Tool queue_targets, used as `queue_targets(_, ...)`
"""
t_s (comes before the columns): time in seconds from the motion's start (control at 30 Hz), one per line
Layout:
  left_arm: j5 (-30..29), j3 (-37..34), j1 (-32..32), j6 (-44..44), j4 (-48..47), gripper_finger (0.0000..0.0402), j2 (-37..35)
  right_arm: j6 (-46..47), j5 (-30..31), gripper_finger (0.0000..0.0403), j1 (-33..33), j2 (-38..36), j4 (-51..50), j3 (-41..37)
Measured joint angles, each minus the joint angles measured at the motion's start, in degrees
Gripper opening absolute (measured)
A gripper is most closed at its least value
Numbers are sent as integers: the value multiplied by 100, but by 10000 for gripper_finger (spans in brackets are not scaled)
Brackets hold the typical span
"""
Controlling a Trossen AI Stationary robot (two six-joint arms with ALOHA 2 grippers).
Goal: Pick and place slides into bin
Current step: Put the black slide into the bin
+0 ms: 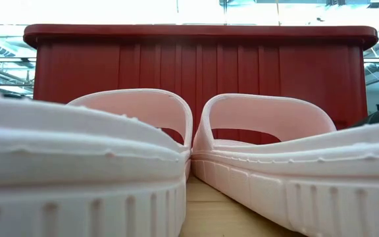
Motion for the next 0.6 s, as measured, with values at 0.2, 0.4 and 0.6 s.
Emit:
queue_targets(0.2, 1, 0, 2, 16, -53, 186, -2, -792, 5, 151, -10, -5, 785, -402)
queue_targets(0.4, -7, 0, 0, 63, -126, 186, 0, -776, -2, 151, -1, -4, 1950, -867)
queue_targets(0.6, -9, 0, 1, 61, -176, 186, 0, -430, -10, 151, -1, -8, 2943, -1516)
